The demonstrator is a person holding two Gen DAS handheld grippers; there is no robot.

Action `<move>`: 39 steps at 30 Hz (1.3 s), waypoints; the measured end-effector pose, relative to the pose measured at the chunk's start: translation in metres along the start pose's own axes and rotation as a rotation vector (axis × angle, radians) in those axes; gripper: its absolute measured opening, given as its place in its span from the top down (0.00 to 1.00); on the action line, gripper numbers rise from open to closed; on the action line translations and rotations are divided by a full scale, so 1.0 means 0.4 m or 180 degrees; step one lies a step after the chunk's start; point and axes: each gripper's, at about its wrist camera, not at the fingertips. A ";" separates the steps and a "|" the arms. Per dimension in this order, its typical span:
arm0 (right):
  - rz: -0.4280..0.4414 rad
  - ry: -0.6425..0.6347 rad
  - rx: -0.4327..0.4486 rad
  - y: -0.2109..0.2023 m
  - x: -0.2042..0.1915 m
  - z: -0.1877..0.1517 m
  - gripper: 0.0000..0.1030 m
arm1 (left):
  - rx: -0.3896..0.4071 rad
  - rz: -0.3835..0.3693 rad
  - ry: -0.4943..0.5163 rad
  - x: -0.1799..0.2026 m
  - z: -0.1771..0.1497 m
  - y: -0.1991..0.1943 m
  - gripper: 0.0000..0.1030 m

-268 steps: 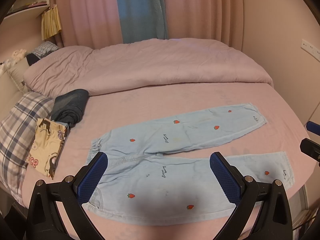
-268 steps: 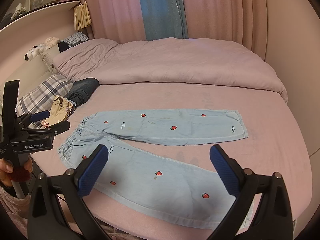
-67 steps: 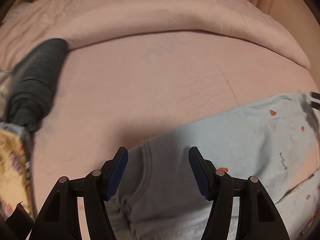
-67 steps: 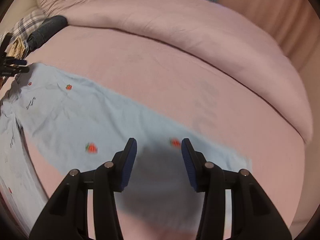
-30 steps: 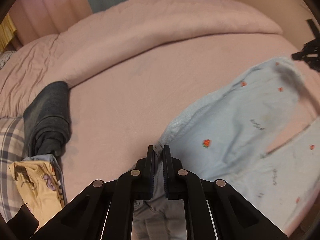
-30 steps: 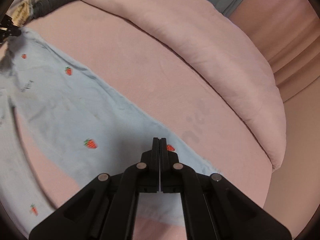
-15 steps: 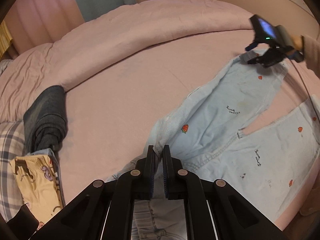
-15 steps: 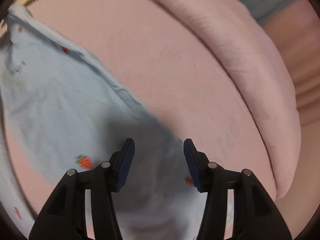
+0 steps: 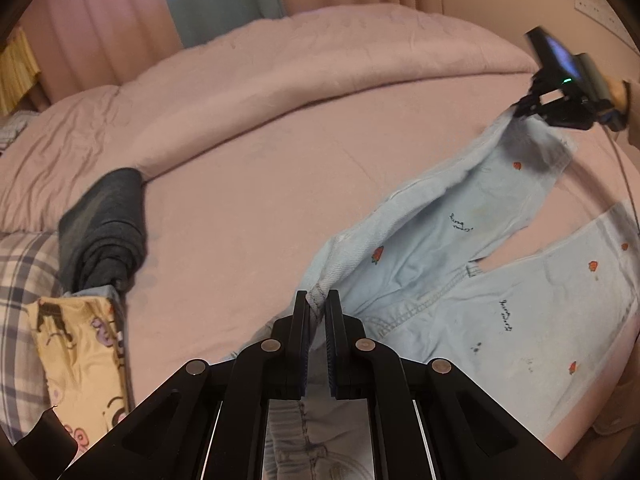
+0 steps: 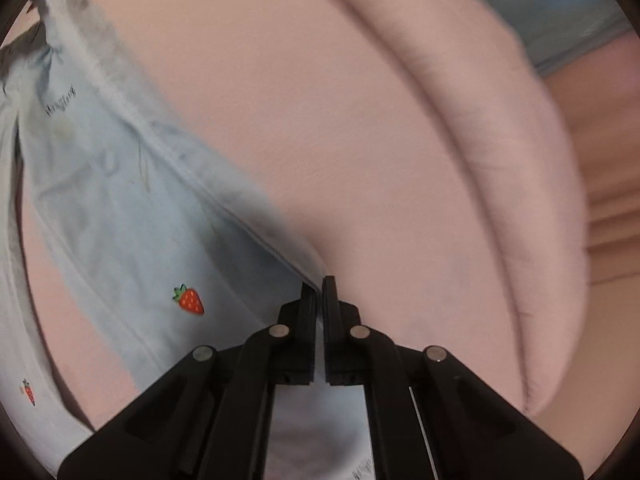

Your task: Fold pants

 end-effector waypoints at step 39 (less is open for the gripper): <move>0.0069 0.0045 0.0436 -0.500 -0.547 -0.405 0.97 | 0.0078 0.0193 -0.0253 0.064 -0.406 -0.068 0.94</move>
Point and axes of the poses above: each gripper's, at about its wrist camera, not at the fingertips, and y roughly the way its jaws point, x to its right, z to its top, and after that the axes turned 13 degrees about -z, right-handed
